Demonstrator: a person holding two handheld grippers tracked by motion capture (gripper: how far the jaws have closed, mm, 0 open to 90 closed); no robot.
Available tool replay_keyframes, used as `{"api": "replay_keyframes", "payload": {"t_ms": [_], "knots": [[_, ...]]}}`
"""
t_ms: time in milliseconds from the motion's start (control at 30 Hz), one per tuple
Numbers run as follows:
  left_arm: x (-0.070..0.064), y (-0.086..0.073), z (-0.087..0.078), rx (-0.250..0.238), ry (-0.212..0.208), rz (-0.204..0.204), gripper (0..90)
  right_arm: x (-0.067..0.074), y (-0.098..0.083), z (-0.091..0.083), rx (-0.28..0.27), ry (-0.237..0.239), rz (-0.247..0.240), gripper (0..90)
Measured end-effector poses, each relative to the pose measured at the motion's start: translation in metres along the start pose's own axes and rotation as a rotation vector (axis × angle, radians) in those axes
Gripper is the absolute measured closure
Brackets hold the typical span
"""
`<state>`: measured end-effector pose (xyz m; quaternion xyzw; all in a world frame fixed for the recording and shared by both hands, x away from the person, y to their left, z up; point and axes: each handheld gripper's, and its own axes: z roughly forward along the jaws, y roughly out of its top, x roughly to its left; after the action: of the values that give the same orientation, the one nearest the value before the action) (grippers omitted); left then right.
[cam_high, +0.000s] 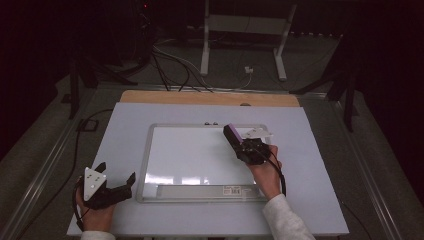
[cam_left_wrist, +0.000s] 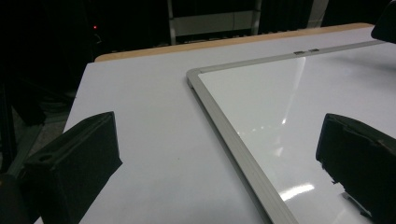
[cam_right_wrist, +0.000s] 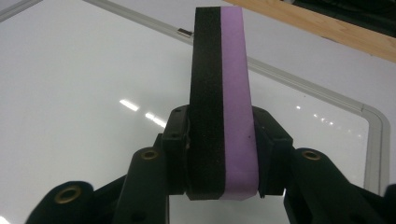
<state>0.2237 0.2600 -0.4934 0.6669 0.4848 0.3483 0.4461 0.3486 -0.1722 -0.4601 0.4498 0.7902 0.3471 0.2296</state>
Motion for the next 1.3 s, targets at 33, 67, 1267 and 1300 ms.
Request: {"api": "replay_keyframes", "payload": {"t_ms": [33,67,1267,1300], "knots": [[0.0,0.0,0.0,0.0,0.0,0.0,0.4,-0.001,0.0,0.0,0.0,-0.003,0.004,63.2],[0.0,0.0,0.0,-0.001,0.0,0.0,0.4,-0.002,0.0,0.0,0.001,-0.005,0.008,63.2],[0.0,0.0,0.0,0.002,-0.001,-0.001,0.4,-0.051,0.005,-0.013,-0.036,-0.109,0.138,63.1],[0.0,0.0,0.001,0.003,-0.001,-0.001,0.4,-0.053,0.005,-0.014,-0.034,-0.112,0.141,63.1]]}}
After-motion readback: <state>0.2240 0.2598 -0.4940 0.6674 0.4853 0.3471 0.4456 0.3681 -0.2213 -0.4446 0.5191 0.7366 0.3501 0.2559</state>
